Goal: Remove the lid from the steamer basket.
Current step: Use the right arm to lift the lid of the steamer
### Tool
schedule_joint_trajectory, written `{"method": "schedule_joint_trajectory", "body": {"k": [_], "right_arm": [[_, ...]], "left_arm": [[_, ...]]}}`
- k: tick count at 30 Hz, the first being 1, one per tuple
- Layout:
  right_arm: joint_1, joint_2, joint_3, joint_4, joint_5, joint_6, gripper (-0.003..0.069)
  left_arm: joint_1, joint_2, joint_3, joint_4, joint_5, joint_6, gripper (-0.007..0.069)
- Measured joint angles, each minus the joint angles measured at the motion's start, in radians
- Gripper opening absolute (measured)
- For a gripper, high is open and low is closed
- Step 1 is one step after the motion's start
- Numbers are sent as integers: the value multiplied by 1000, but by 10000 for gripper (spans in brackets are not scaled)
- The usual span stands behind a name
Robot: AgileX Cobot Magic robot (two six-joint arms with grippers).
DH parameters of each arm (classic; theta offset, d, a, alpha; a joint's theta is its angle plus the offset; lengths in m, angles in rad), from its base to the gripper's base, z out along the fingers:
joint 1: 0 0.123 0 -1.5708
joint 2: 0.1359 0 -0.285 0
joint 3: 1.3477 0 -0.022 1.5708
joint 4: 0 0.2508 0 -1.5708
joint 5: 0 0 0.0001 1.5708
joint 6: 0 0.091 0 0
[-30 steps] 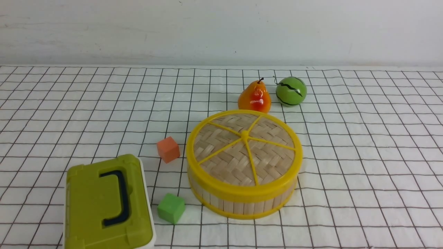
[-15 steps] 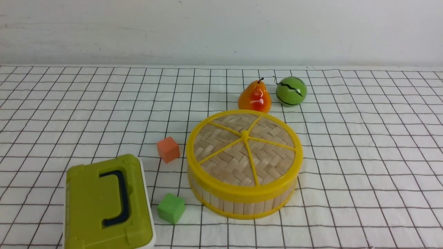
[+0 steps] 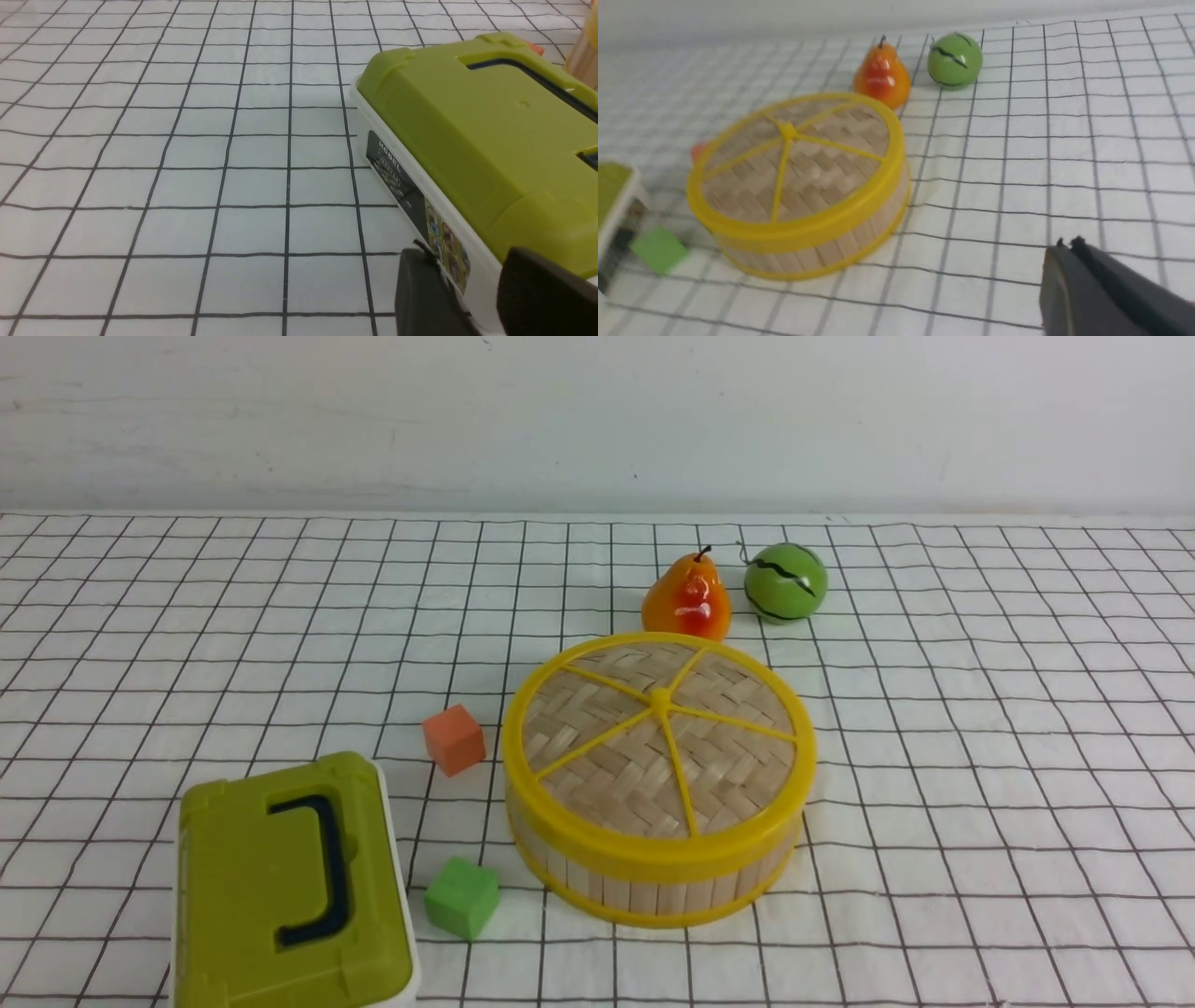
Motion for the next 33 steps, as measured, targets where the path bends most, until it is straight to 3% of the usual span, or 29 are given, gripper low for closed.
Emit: {"method": "schedule_joint_trajectory", "body": {"k": [4,13,20,27,33], "right_arm": [[30,205,-231,-123,140,-38,-22],[249,661,-691,-229,447,-2,-22],[388,988,-987,-283,584,33,-20],[500,1251,-1192,-322,614,80,-1],[555,1433,-1355,-328,616,87,153]], "left_arm": [[0,0,0,0,0,0,239],[0,0,0,0,0,0,239],[0,0,0,0,0,0,239],[0,0,0,0,-1,0,239],[0,0,0,0,-1,0,239]]}}
